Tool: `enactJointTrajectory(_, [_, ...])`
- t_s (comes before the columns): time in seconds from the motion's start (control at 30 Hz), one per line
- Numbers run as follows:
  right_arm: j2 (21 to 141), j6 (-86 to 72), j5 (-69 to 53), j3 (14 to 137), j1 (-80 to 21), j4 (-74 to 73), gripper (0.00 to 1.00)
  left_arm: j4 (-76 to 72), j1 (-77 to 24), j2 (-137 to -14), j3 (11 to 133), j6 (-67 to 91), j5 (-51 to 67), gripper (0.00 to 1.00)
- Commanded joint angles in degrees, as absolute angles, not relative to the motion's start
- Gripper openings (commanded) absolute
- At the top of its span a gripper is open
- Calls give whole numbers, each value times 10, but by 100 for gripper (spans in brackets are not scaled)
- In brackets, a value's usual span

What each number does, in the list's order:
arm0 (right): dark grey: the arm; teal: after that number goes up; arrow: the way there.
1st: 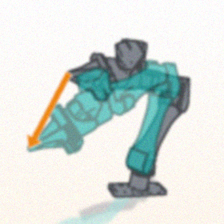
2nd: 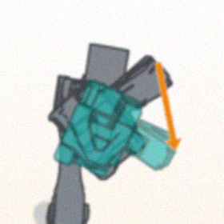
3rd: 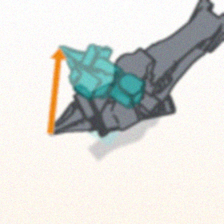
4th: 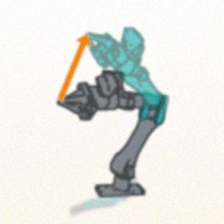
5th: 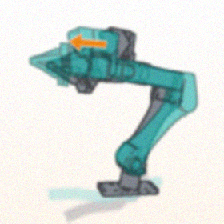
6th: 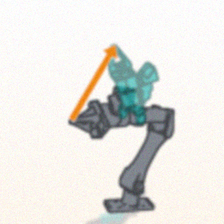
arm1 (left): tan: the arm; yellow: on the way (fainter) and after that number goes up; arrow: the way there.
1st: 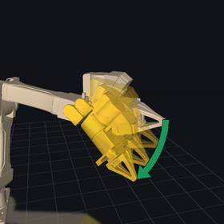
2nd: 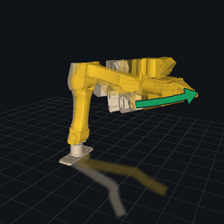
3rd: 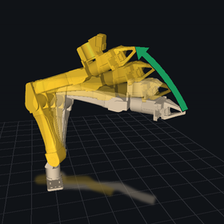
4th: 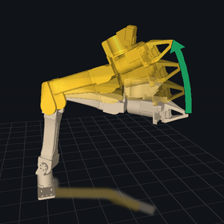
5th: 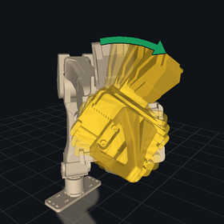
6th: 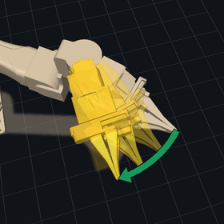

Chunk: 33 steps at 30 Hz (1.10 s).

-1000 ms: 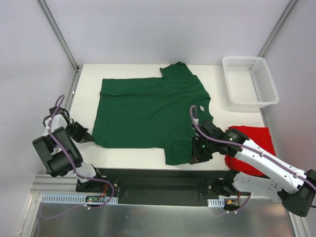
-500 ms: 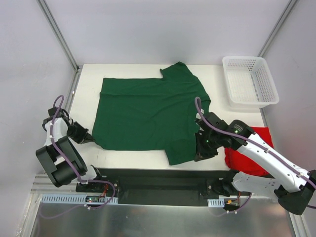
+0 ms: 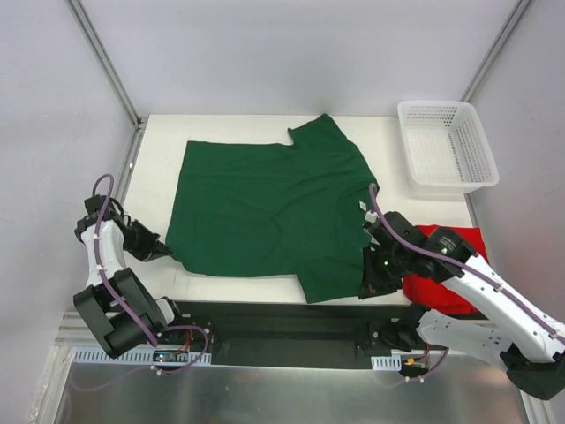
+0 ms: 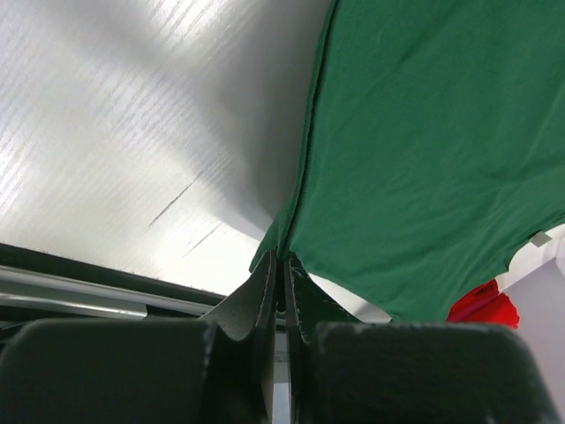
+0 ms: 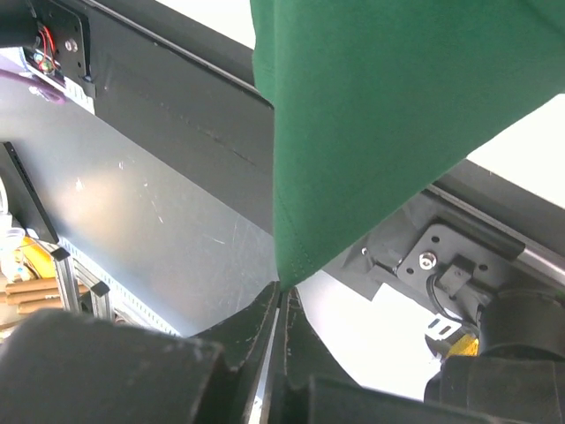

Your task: Fold and stack the t-shirts

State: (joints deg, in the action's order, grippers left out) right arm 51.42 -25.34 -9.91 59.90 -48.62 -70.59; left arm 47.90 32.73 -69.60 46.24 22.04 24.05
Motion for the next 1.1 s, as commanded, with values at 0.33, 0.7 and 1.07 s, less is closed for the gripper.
enactJointTrajectory(0.33, [468,-298,-114,593,-505,-754,1,536,330,-634,448,214,249,0])
enactJointTrajectory(0.7, [476,-348,-77,608,-574,-748,1,562,330,-620,458,214,266,0])
enactJointTrajectory(1.07, [533,-310,-18,695,-574,-787,1,550,328,-597,475,235,282,0])
